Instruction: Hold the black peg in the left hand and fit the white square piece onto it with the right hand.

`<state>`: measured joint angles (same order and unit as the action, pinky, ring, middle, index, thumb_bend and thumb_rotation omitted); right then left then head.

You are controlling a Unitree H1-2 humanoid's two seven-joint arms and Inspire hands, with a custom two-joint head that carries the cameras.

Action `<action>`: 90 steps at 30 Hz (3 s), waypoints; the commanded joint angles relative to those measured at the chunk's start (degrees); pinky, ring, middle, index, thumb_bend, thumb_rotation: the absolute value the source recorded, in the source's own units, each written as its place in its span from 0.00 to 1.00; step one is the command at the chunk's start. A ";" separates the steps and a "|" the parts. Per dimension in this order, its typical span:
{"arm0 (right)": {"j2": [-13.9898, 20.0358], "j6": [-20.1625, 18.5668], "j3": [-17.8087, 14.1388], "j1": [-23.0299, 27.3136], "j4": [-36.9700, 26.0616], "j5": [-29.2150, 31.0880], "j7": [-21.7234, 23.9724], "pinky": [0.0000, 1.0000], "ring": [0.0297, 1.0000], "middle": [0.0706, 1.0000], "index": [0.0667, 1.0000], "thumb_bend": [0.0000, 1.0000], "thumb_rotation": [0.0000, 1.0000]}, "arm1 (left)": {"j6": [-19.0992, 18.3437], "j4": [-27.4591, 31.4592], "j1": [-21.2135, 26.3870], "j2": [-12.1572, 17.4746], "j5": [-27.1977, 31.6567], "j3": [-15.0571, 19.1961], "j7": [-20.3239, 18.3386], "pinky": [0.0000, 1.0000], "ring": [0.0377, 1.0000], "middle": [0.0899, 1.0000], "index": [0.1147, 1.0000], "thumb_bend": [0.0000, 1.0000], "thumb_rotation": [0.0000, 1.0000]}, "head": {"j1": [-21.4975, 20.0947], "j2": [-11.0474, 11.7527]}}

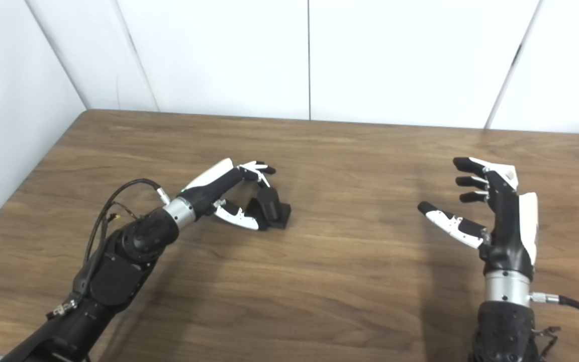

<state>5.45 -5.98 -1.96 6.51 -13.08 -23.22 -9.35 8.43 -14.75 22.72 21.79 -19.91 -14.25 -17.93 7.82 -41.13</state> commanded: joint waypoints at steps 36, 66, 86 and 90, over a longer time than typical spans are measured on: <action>-0.04 -0.23 -1.03 3.12 -3.47 -1.50 -0.47 0.55 0.66 0.71 0.67 0.67 0.02 | 8.28 3.59 -3.12 -8.32 -4.67 -8.37 1.93 0.87 0.98 0.90 0.42 0.52 0.08 | -15.19 -0.97; 29.95 -9.17 0.50 23.81 0.33 -7.53 20.66 0.69 0.80 0.78 0.70 0.70 0.16 | 10.37 4.17 -4.71 -5.89 -1.87 -6.72 0.61 0.84 0.96 0.89 0.43 0.52 0.08 | -27.79 1.58; 35.53 -8.57 10.80 33.77 21.70 -10.42 30.31 0.69 0.88 0.86 0.74 0.73 0.16 | 9.93 4.31 -4.99 -5.71 -1.41 -6.19 0.15 0.85 0.96 0.89 0.43 0.52 0.08 | -26.89 1.51; 35.92 -9.65 13.04 35.64 24.56 -11.38 32.88 0.74 0.92 0.90 0.77 0.74 0.20 | 9.74 4.19 -4.95 -5.85 -1.44 -6.14 0.29 0.85 0.96 0.89 0.43 0.52 0.08 | -26.46 1.41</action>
<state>39.48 -15.33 10.98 37.88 11.60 -33.76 23.00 19.02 -10.28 17.48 14.96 -21.14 -20.70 -16.99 -18.63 -39.64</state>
